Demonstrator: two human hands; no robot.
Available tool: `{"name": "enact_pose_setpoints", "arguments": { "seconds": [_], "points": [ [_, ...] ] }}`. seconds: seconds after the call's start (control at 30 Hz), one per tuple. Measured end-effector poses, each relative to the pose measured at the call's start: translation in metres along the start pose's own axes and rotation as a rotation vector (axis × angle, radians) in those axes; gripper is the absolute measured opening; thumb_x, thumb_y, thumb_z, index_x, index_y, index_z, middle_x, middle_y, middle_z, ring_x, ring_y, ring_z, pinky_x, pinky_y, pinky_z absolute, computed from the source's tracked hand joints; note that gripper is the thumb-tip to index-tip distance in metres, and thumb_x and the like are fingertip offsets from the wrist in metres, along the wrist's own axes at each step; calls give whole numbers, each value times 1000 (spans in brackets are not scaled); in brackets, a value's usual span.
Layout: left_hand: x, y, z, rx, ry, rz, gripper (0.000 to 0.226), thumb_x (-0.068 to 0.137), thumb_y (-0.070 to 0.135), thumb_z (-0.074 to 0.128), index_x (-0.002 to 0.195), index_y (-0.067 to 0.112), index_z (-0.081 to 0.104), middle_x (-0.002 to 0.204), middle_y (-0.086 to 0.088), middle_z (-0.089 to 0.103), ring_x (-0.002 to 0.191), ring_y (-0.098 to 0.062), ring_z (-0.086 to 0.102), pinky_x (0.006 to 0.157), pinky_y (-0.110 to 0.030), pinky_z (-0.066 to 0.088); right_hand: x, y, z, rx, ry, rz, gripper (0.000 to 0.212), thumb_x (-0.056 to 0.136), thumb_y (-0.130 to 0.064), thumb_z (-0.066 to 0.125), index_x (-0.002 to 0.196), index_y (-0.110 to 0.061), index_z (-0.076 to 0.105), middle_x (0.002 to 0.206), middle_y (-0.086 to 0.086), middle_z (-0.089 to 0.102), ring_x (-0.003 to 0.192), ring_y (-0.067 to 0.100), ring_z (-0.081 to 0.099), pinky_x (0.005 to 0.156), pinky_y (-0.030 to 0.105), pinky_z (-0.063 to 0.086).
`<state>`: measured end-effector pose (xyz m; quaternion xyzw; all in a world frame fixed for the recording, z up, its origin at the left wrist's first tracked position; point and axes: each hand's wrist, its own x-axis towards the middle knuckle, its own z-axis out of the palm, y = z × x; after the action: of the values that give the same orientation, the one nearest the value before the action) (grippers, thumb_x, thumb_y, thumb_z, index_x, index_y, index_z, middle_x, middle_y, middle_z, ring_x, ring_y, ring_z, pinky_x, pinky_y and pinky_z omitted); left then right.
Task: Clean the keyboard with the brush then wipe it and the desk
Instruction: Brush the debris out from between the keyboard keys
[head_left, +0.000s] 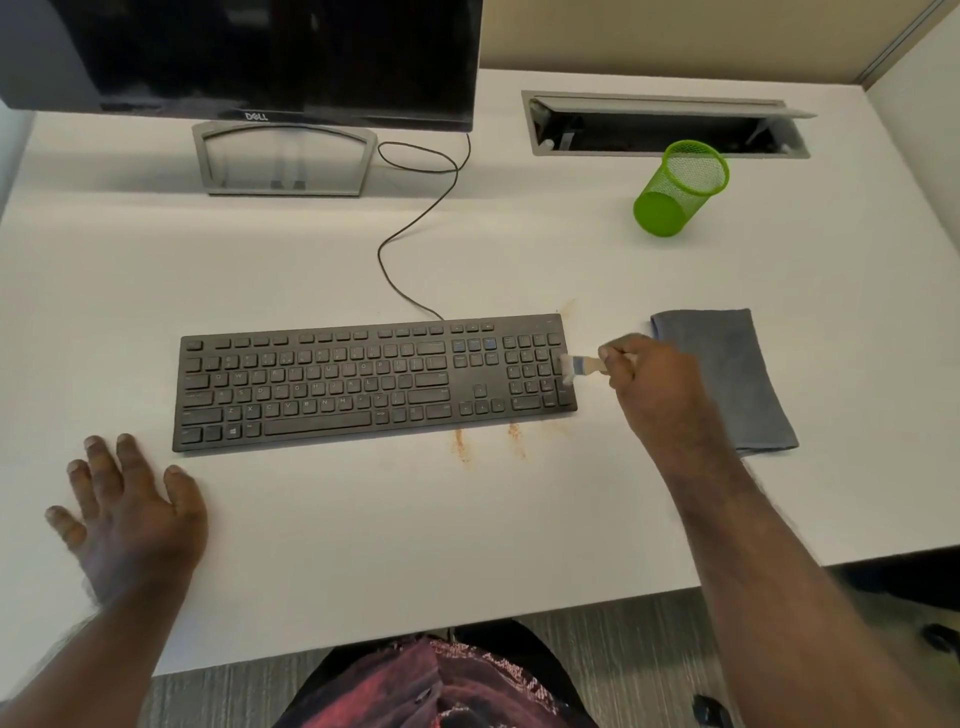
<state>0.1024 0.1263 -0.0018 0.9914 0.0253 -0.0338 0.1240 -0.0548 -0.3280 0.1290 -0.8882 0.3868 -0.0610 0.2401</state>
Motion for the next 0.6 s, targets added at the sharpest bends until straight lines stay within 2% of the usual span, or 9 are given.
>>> {"name": "enact_pose_setpoints", "arguments": {
  "seconds": [0.2, 0.3, 0.4, 0.5, 0.6],
  "points": [
    [-1, -1, -1, 3, -1, 1, 74, 96, 47, 22, 159, 9, 23, 169, -16, 15, 155, -37, 11, 122, -65, 9, 30, -5, 1, 75, 80, -76, 20, 99, -35, 51, 101, -23, 67, 76, -1, 68, 73, 22, 64, 65, 36, 53],
    [0, -1, 0, 3, 2, 2, 73, 96, 47, 23, 159, 9, 24, 169, -16, 15, 155, -37, 11, 122, -65, 9, 34, -6, 6, 61, 56, -90, 22, 98, -37, 51, 100, -23, 68, 76, 0, 70, 73, 21, 66, 64, 34, 53],
    [0, -1, -1, 1, -1, 3, 73, 97, 47, 23, 159, 9, 24, 169, -16, 16, 155, -36, 11, 123, -64, 8, 38, -2, 11, 35, 42, -69, 22, 99, -35, 51, 100, -20, 68, 80, 2, 70, 75, 24, 66, 67, 36, 54],
    [-1, -1, 0, 4, 2, 6, 73, 97, 47, 23, 159, 9, 23, 169, -16, 15, 155, -36, 11, 123, -64, 8, 41, -4, 9, 36, 106, -30, 23, 100, -32, 49, 101, -18, 68, 83, 2, 70, 76, 24, 65, 67, 36, 54],
    [0, -3, 1, 2, 11, 5, 73, 97, 46, 24, 158, 8, 25, 168, -17, 17, 155, -37, 12, 122, -65, 9, 37, -20, 15, 119, 99, -130, 23, 99, -33, 52, 101, -19, 69, 81, 2, 72, 75, 21, 67, 70, 34, 54]
  ]
}}
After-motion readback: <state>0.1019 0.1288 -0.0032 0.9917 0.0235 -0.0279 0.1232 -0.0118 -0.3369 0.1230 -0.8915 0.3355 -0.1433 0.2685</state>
